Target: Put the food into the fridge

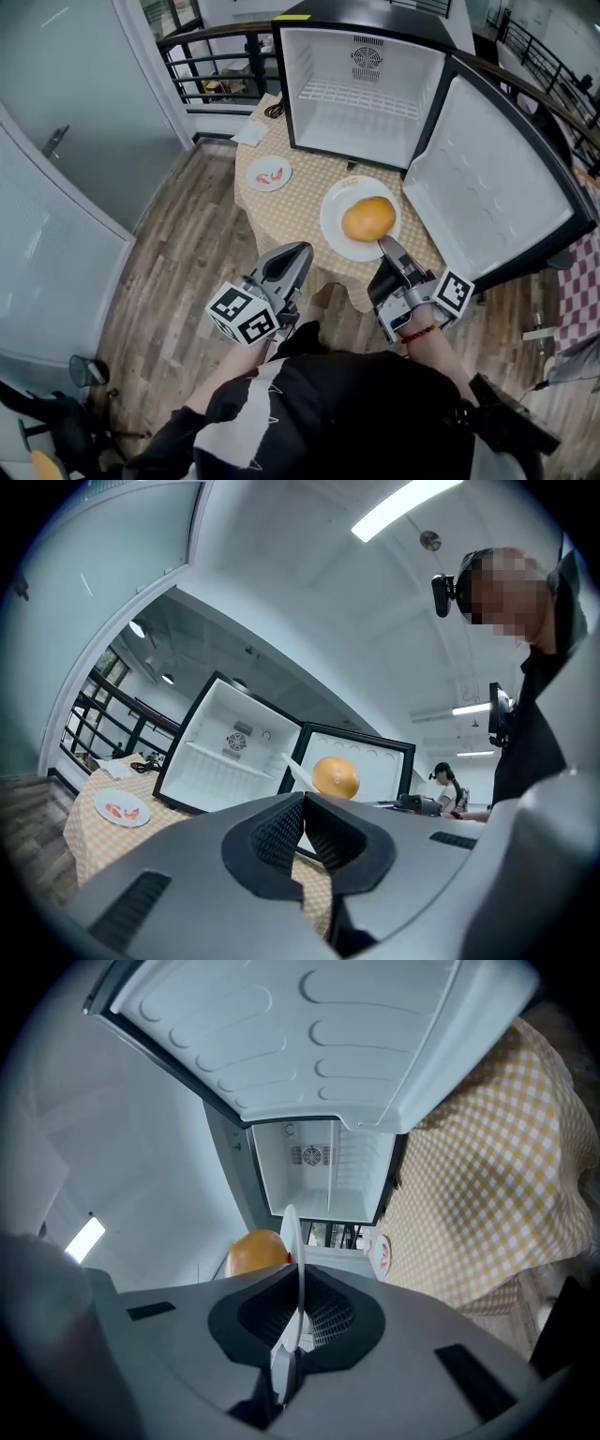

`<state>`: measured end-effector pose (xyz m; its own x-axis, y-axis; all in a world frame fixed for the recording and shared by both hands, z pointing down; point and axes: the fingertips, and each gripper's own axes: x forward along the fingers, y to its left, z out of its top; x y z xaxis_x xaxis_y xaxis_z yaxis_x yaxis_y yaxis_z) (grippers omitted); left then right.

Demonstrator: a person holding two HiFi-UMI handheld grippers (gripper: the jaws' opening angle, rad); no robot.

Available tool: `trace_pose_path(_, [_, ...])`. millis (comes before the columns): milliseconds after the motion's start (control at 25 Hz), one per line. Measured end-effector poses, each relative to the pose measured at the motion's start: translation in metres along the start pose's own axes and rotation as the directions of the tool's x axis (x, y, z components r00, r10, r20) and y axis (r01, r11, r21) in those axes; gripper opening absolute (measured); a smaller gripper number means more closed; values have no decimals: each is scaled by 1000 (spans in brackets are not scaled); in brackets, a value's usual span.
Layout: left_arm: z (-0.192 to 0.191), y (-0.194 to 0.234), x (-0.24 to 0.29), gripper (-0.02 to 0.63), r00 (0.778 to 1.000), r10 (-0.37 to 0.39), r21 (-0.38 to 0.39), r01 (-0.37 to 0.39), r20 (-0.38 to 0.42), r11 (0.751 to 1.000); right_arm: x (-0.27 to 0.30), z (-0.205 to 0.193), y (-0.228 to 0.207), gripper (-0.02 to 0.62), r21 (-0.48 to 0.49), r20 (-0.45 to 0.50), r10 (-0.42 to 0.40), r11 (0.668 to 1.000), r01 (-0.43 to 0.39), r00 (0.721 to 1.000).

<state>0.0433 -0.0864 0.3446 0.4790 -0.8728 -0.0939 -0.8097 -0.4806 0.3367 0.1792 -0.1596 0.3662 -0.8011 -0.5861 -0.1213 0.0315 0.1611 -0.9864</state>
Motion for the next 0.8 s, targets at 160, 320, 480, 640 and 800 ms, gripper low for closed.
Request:
trace_pose_path(160, [-3, 17, 13, 14, 1000, -7, -2, 7, -22, 1000, 20, 7, -12, 21, 8, -3, -18, 1000, 18, 1000])
trace_pose_path(320, [-9, 42, 30, 12, 998, -37, -24, 36, -45, 999, 41, 18, -26, 21, 18, 24, -34, 999, 33, 999])
trace_pose_path(480, [-10, 74, 51, 13, 994, -76, -31, 74, -75, 997, 69, 31, -41, 21, 23, 57, -55, 998, 53, 997])
trace_pose_path(640, [-13, 115, 76, 12, 988, -102, -58, 96, -117, 994, 108, 43, -58, 21, 42, 82, -77, 996, 74, 994])
trace_pose_path(800, [-6, 156, 100, 13, 981, -129, -62, 121, -145, 991, 148, 54, -71, 21, 49, 97, -98, 994, 94, 990])
